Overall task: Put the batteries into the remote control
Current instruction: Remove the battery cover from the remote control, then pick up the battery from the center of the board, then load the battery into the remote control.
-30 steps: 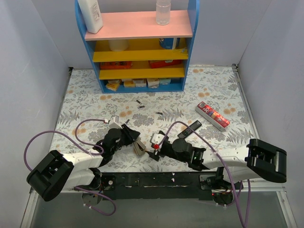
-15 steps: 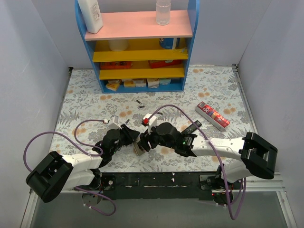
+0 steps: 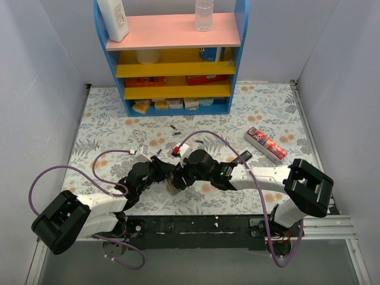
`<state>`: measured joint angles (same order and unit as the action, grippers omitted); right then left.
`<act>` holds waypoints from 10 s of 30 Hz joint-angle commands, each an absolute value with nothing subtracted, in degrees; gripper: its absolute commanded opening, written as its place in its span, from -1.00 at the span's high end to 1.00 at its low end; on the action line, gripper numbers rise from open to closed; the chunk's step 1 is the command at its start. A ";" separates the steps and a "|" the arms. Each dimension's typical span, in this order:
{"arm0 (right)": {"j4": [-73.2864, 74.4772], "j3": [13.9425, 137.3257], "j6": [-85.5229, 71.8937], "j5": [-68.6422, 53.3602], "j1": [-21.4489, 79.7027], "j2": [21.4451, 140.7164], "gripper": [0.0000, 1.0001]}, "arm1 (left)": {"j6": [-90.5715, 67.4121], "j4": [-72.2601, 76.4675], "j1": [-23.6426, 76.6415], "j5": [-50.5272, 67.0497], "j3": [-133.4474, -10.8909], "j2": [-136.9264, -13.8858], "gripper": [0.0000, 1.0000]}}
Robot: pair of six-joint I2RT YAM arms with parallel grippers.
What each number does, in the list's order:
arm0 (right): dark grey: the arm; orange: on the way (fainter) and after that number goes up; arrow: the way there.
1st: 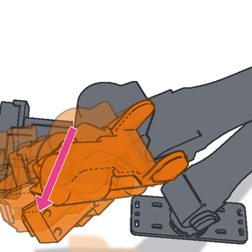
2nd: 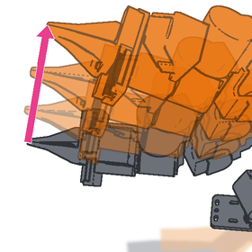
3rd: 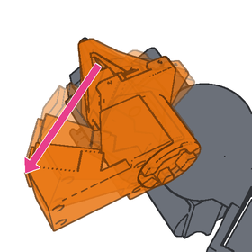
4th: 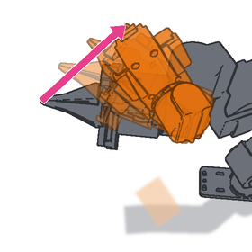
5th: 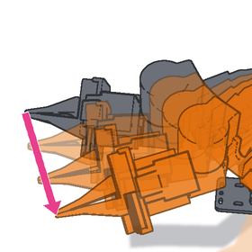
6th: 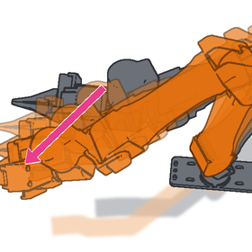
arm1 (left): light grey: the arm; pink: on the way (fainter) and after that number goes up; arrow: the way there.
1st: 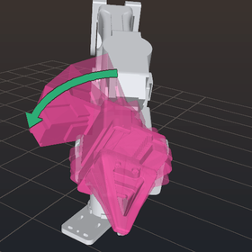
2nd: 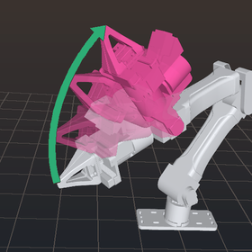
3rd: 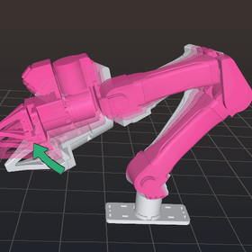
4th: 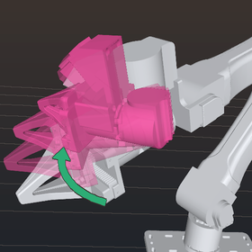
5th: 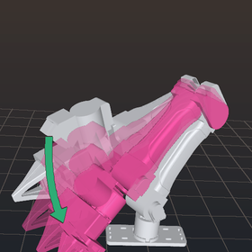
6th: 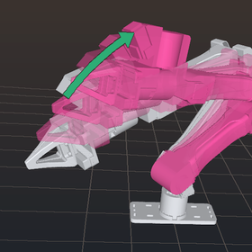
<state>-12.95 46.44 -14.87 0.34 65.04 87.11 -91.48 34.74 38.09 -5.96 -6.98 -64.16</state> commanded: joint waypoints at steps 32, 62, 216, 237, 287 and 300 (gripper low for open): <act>-2.03 42.54 -9.93 4.04 58.63 86.83 0.51 | -93.43 17.59 37.88 -22.85 -6.41 -44.49 1.00; 13.96 67.92 5.79 -5.89 39.82 96.12 -0.55 | -73.83 -16.09 20.49 -1.70 -36.74 -37.87 1.00; -52.74 29.36 -7.03 19.42 72.95 83.93 0.86 | -86.66 43.60 41.48 -5.98 -6.15 -46.93 1.00; -52.03 28.92 -11.78 26.28 73.04 85.17 0.55 | -86.49 43.51 41.48 -4.04 -6.59 -50.89 1.00; -45.71 31.20 -7.21 18.99 73.04 78.32 -0.03 | -86.75 39.29 41.48 -3.52 -9.05 -54.14 1.00; -28.06 34.18 10.52 7.77 72.34 66.36 -0.10 | -84.90 31.03 41.48 -2.21 -12.65 -51.07 1.00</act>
<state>-35.90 30.26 0.25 14.92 73.01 69.17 -86.41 33.67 41.12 -3.57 -9.52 -52.88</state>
